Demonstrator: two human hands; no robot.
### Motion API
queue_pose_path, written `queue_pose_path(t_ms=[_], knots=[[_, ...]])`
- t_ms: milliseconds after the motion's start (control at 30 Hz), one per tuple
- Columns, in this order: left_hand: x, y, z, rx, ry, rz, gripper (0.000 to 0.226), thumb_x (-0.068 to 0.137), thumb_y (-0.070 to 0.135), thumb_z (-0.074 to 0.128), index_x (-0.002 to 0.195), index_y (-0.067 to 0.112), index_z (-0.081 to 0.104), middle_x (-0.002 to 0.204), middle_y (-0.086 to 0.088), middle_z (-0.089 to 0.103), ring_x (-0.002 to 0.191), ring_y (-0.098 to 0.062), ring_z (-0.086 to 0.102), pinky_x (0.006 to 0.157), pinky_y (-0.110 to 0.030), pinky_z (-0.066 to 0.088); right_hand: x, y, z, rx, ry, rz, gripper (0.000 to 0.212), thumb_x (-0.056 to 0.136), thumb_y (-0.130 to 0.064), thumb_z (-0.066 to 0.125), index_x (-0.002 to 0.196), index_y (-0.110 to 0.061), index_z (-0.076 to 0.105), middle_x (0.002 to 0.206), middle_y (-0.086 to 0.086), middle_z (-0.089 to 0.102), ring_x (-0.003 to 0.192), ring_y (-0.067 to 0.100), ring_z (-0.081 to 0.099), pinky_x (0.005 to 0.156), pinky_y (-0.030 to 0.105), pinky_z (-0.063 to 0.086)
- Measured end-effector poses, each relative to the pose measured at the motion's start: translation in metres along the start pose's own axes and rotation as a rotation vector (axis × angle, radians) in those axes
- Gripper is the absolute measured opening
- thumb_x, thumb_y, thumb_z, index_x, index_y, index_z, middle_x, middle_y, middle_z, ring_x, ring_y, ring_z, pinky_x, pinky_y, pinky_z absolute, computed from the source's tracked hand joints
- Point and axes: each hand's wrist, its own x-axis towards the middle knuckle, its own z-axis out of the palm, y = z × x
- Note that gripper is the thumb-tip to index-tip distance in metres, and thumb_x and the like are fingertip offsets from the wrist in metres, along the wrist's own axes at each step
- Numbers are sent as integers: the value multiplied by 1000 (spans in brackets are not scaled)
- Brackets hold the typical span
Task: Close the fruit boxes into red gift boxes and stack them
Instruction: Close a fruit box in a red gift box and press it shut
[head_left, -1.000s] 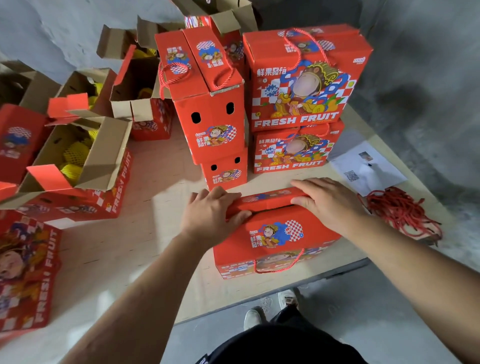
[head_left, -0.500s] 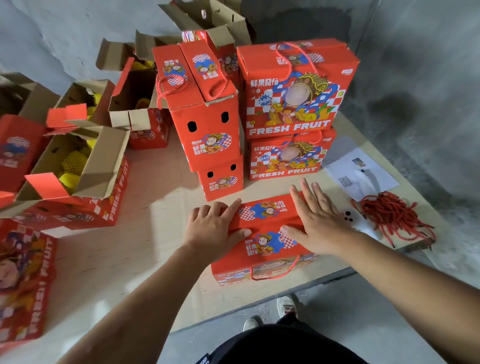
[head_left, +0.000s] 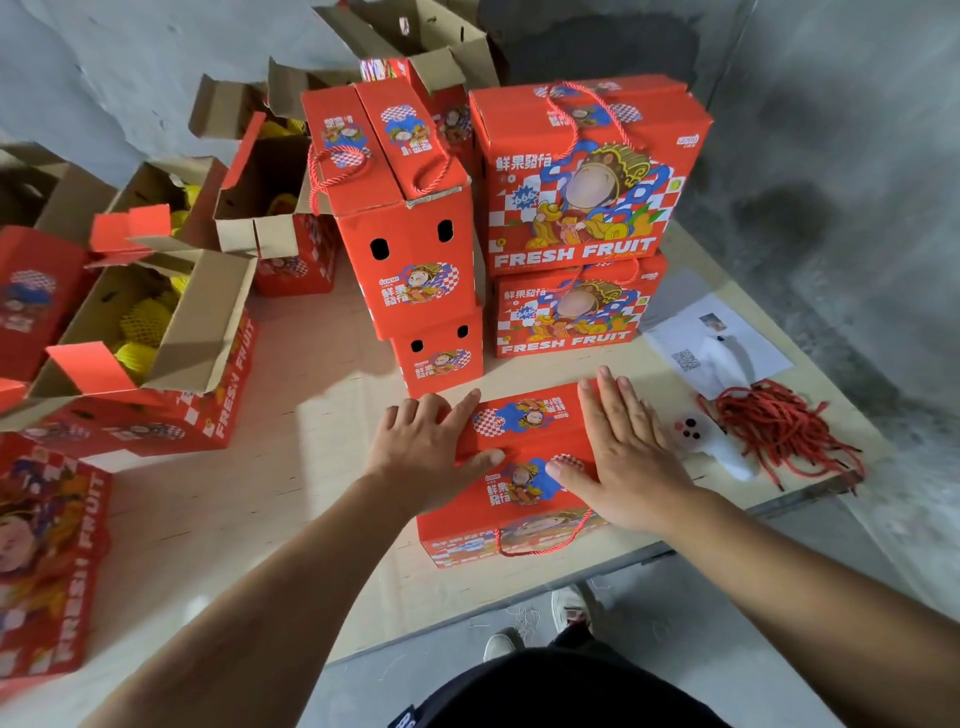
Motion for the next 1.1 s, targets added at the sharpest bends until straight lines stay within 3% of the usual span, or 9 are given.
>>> queue_pose_path(t_ms=[233, 333, 433, 567, 700, 800, 867, 967, 1100], knots=[[-13, 13, -18, -45, -6, -100, 103, 74, 93, 3, 160, 41, 28, 139, -1, 58, 123, -32, 59, 104, -44, 44, -32, -28, 6, 514, 246, 332, 119, 82, -72, 65, 158, -44, -21, 168, 4, -29, 157, 27, -15, 124, 53, 4], [-26, 33, -19, -202, -49, -266, 93, 84, 89, 16, 160, 37, 28, 138, -9, 62, 122, -37, 61, 99, -43, 47, -66, -60, 27, 1014, 142, 425, 125, 71, -70, 72, 160, -40, -11, 171, 3, 4, 159, 23, 8, 122, 39, 21], [-35, 48, -32, -313, -195, -238, 76, 102, 69, 22, 166, 29, 12, 160, -22, 41, 130, -41, 57, 102, -44, 43, -64, -73, 27, 1348, -115, 453, 139, 81, -57, 81, 149, -41, -39, 150, -19, 43, 116, -14, 58, 82, 9, 53], [-52, 63, -49, -222, -343, -69, 57, 113, 29, 22, 165, 24, -1, 167, -32, -12, 128, -50, 55, 106, -52, 46, -50, -63, 12, 1196, -160, 380, 154, 63, -69, 84, 146, -42, -43, 163, -15, 32, 135, -7, 42, 112, 23, 36], [-78, 90, -53, -944, -578, -239, 73, 109, 55, 33, 162, 30, -10, 127, -31, 66, 92, -36, 74, 87, -44, 60, -41, -40, -6, 824, -57, 282, 124, 66, -59, 86, 159, -54, 3, 151, -2, 42, 135, 20, 53, 114, 45, 44], [-99, 117, -37, -1326, -711, -172, 97, 105, 59, 46, 155, 20, -27, 91, -7, 77, 71, -20, 67, 69, -32, 54, -21, -16, -22, 561, -83, 96, 97, 82, -38, 83, 159, -47, 25, 150, -3, 43, 140, 17, 46, 115, 39, 40], [-99, 108, -35, -1247, -633, -123, 97, 103, 57, 52, 160, 19, -16, 90, 4, 76, 74, -14, 65, 70, -31, 56, -10, -2, -38, 518, -154, -12, 87, 87, -35, 78, 156, -55, 29, 149, -16, 47, 134, 5, 48, 112, 30, 41], [-73, 67, -38, -1031, -206, -108, 43, 98, 51, 65, 136, 32, 58, 87, 12, 73, 72, -9, 64, 74, -35, 57, 7, 16, -63, 470, -230, -41, 59, 87, -29, 68, 135, -59, 52, 103, -25, 69, 92, 3, 65, 81, 27, 53], [-31, 16, -41, -722, 362, -138, 67, 85, 49, 81, 143, 27, 57, 124, 4, 55, 116, -18, 53, 101, -35, 45, 18, 26, -78, 360, -162, -67, 50, 82, -36, 49, 131, -48, 52, 92, -31, 63, 80, 0, 61, 69, 27, 51]])
